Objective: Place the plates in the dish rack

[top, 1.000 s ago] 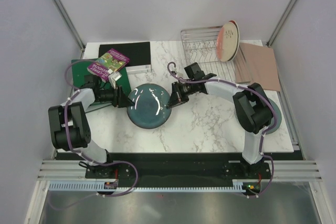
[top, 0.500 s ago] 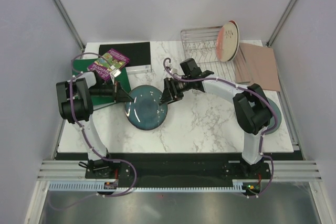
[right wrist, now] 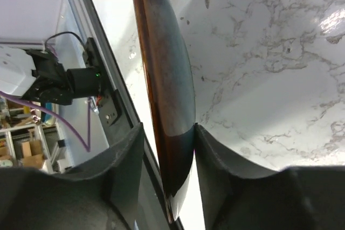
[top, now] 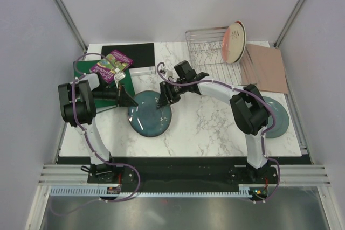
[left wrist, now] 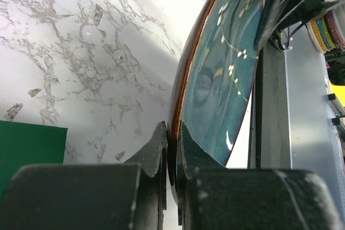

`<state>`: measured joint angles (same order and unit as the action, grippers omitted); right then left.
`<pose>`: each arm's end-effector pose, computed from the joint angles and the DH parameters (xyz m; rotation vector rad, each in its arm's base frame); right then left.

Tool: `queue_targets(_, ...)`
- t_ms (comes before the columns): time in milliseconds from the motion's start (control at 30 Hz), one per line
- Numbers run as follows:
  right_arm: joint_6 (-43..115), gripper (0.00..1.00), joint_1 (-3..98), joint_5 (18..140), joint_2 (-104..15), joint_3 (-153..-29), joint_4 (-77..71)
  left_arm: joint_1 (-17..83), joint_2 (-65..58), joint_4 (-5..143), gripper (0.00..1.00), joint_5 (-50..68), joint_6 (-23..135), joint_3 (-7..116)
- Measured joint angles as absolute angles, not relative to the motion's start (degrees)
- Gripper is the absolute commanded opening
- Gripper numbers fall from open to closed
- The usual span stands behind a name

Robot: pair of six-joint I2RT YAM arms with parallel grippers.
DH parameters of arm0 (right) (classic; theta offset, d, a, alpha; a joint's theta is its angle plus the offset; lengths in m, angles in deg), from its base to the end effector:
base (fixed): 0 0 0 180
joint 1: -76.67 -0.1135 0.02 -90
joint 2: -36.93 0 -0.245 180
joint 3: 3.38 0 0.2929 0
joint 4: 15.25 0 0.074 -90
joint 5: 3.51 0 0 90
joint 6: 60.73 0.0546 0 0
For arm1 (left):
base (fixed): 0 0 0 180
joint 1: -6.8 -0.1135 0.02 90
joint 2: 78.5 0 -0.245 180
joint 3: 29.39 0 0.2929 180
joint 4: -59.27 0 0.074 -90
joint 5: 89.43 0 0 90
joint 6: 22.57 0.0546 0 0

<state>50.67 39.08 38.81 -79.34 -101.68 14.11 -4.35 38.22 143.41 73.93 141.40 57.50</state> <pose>0.3574 0.3261 0.1614 -0.7831 2.4262 1.4494 0.3514 0.0159 0.1047 0.8155 1.9760 -1.4615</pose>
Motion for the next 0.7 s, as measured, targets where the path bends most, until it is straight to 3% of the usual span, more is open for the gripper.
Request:
queue_targets(33, 49.9, 0.37, 38.7, 39.7, -79.6, -101.8, 14.5, -4.3, 38.2, 143.5, 0.02, 73.8, 141.5, 57.5)
queue_targets(133, 47.6, 0.02, 38.3, 41.8, -79.9, -101.9, 16.0, -4.3, 38.2, 144.3, 0.02, 73.3, 141.7, 57.5)
queue_targets(167, 45.8, 0.00, 38.1, 43.5, -79.9, -101.9, 16.8, -4.3, 38.1, 145.2, 0.02, 73.1, 140.8, 57.6)
queue_targets(200, 44.8, 0.00, 38.0, 44.4, -79.9, -102.0, 17.4, -4.3, 38.1, 146.1, 0.02, 73.1, 140.0, 57.6)
queue_targets(300, 42.4, 0.00, 37.4, 48.1, -79.8, -102.4, 18.9, -4.3, 38.1, 147.0, 0.17, 72.5, 138.8, 58.0)
queue_targets(333, 42.2, 0.00, 37.4, 48.3, -79.6, -102.7, 19.3, -4.3, 38.1, 147.0, 0.37, 72.5, 138.8, 58.2)
queue_targets(400, 40.8, 0.00, 37.9, 48.7, -78.9, -103.5, 20.4, -4.2, 37.7, 147.0, 0.51, 73.0, 138.8, 58.7)
queue_targets(433, 39.5, 0.00, 38.3, 48.8, -78.5, -104.0, 21.8, -4.0, 37.0, 147.1, 0.63, 73.4, 138.0, 58.9)
queue_targets(500, 37.2, 0.00, 39.5, 49.0, -77.9, -105.8, 25.8, -3.9, 33.8, 146.9, 0.75, 73.6, 135.3, 59.0)
queue_targets(533, 35.5, 0.00, 40.6, 49.0, -77.9, -107.9, 29.1, -3.8, 31.6, 146.6, 1.00, 73.6, 133.5, 58.9)
queue_targets(700, 27.9, 0.00, 48.4, 51.2, -78.0, -123.4, 42.2, -2.8, 19.2, 139.1, 1.00, 71.3, 123.9, 59.2)
